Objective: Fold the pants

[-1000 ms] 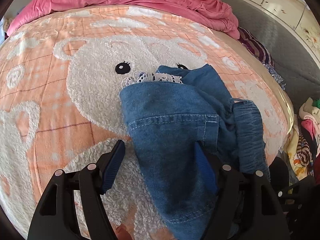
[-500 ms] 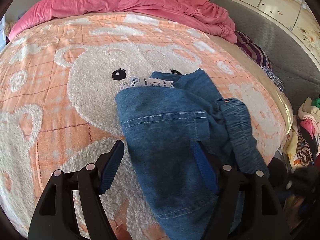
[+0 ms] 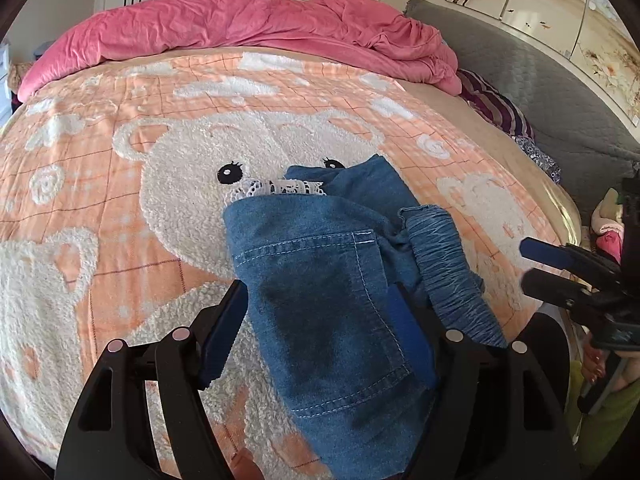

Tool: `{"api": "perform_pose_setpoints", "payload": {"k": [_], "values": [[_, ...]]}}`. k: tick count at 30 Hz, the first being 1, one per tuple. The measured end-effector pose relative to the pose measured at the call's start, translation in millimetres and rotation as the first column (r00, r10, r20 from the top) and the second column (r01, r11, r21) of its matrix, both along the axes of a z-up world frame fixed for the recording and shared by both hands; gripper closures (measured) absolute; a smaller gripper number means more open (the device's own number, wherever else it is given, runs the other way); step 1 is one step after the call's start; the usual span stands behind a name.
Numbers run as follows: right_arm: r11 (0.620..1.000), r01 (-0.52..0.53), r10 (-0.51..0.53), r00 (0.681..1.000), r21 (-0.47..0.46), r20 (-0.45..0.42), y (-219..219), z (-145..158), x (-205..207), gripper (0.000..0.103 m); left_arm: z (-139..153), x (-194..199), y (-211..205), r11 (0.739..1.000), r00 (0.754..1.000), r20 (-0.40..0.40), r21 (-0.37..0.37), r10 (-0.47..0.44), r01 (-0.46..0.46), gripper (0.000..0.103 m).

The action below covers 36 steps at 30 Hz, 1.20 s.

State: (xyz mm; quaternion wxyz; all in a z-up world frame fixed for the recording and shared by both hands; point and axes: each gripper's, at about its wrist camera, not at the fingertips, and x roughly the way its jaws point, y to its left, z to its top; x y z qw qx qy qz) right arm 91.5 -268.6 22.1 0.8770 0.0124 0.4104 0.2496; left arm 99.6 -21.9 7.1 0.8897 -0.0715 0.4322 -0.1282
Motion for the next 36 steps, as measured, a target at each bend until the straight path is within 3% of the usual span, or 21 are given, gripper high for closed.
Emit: {"api": "perform_pose_setpoints", "payload": {"k": [8,15,18,20,22,24,26,27,31,33,36], "values": [[0.999,0.037,-0.035,0.995,0.023,-0.089,1,-26,32,0.042,-18,-1,11,0.998,0.998,-0.035,-0.016,0.058,-0.058,0.028],[0.998,0.048,-0.039,0.984,0.049,-0.174,4,-48,58,0.042,-35,2,17,0.993,0.994,-0.074,-0.084,0.075,-0.081,0.027],[0.993,0.04,-0.017,0.977,0.108,-0.211,6,-58,65,0.043,-40,4,17,0.989,0.993,-0.073,-0.112,0.091,-0.099,0.027],[0.989,0.042,-0.009,0.974,0.139,-0.228,6,-62,69,0.048,-42,5,17,0.985,0.992,-0.072,-0.129,0.103,-0.112,0.027],[0.984,0.012,0.03,0.971,0.175,-0.236,10,-66,71,0.066,-42,7,16,0.982,0.991,-0.075,-0.147,0.108,-0.118,0.027],[0.979,0.007,0.046,0.967,0.205,-0.252,11,-71,72,0.072,-44,10,15,0.977,0.991,-0.084,-0.178,0.104,-0.117,0.028],[0.974,0.004,0.051,0.971,0.225,-0.235,11,-69,69,0.083,-44,11,13,0.974,0.99,-0.084,-0.189,0.111,-0.125,0.037],[0.976,0.006,0.043,0.974,0.218,-0.22,13,-66,67,0.086,-44,11,12,0.973,0.991,-0.083,-0.196,0.106,-0.12,0.051],[0.996,0.008,0.001,0.995,0.09,-0.097,32,-46,49,0.091,-36,7,8,0.975,0.991,-0.056,-0.183,0.121,-0.13,0.078],[1.0,-0.003,0.003,1.0,0.031,-0.012,44,-30,37,0.092,-30,5,10,0.975,0.992,-0.042,-0.184,0.123,-0.128,0.08],[0.999,-0.03,0.029,0.998,0.018,0.049,57,-11,32,0.093,-20,4,15,0.974,0.992,-0.022,-0.19,0.123,-0.125,0.081]]}}
